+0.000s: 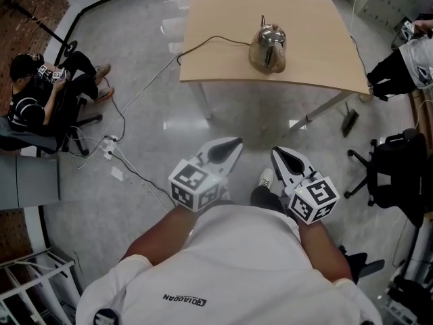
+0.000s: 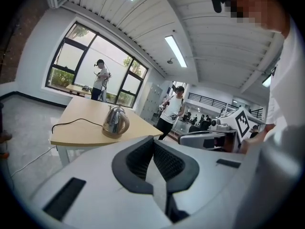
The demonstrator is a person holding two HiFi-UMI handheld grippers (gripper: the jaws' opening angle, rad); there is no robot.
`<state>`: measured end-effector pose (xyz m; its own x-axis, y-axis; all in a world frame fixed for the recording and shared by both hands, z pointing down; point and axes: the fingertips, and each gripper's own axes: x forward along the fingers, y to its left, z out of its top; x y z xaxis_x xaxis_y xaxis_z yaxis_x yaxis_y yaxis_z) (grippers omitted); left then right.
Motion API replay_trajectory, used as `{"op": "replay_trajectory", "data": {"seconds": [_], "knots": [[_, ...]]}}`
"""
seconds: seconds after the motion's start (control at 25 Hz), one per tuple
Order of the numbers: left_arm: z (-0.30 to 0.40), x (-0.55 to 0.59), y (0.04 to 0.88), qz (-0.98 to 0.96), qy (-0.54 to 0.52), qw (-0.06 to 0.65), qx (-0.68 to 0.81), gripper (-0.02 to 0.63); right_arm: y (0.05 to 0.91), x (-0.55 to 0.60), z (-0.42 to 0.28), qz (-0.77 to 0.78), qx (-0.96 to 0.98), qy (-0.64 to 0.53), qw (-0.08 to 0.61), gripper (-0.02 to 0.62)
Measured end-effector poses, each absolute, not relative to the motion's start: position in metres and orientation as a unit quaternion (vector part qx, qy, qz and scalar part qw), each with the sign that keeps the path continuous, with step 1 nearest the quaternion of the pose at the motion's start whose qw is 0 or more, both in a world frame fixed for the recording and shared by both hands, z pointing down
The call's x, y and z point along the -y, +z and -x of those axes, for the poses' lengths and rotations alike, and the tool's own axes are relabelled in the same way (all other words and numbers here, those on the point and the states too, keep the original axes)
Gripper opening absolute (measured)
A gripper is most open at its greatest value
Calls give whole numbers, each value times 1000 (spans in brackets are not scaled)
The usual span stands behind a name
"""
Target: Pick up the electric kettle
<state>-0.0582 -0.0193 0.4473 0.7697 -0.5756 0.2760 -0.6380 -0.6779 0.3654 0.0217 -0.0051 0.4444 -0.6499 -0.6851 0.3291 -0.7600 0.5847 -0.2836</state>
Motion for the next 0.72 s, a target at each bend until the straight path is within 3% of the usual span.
{"op": "replay_trajectory", "data": {"seconds": [0.72], "knots": [[-37,95,437,-885,66,218,406,-5,433,89,-130,-359,911,190,69,21]]}}
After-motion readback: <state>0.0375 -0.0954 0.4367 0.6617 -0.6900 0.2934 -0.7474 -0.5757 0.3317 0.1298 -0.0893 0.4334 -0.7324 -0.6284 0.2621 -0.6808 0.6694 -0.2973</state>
